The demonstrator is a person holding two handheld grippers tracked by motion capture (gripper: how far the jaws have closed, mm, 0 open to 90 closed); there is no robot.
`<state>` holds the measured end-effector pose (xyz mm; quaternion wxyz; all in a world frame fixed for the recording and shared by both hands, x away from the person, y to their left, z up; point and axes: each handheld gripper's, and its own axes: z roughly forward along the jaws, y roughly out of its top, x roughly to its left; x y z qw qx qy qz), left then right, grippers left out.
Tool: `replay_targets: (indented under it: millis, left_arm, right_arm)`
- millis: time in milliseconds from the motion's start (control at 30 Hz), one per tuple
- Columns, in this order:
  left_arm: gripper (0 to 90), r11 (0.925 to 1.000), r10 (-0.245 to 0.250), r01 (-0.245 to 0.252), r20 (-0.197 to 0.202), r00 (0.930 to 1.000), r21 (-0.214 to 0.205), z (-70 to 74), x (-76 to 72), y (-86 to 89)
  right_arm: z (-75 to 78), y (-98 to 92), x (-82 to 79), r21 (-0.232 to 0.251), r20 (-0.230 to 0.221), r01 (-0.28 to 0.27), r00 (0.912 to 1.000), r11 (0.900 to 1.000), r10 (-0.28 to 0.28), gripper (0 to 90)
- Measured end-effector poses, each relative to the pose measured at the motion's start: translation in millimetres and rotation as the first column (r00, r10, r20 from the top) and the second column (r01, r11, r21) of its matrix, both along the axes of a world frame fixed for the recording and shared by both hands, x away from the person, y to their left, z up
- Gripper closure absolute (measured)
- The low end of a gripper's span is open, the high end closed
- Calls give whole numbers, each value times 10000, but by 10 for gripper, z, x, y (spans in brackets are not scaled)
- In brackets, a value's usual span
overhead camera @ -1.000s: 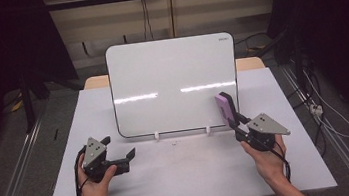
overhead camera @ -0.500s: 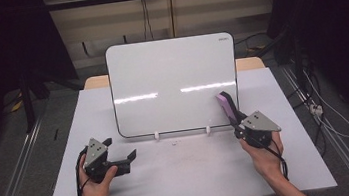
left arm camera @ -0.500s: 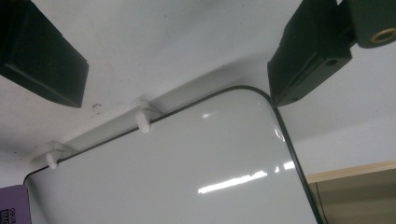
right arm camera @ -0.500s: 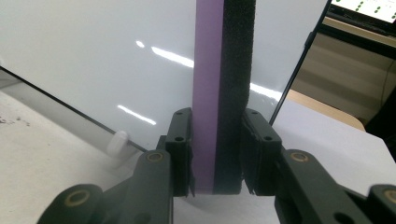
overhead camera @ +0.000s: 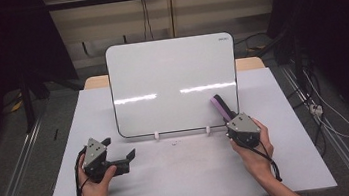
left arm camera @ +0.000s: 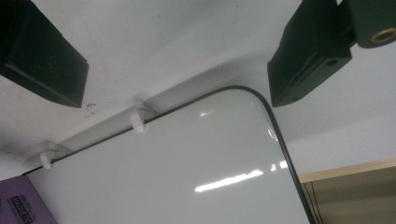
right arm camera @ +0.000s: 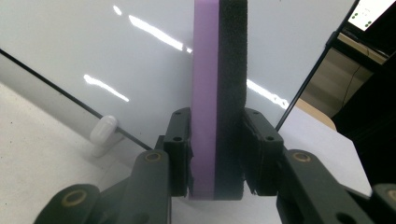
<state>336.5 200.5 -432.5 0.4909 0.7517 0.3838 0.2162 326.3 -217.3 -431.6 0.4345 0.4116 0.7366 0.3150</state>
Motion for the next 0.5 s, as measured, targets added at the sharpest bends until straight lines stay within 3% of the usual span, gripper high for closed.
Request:
replay_targets:
  millis: [200,500]
  left_arm:
    - [50,9999,-19,18,105,9999,117,4,-1,-8]
    - [50,9999,-24,23,82,10000,146,0,-1,-17]
  right_arm:
    - [0,-43,5,460,-90,-66,9999,9989,70,610]
    - [1,-141,-3,1428,-298,-292,9990,9893,338,523]
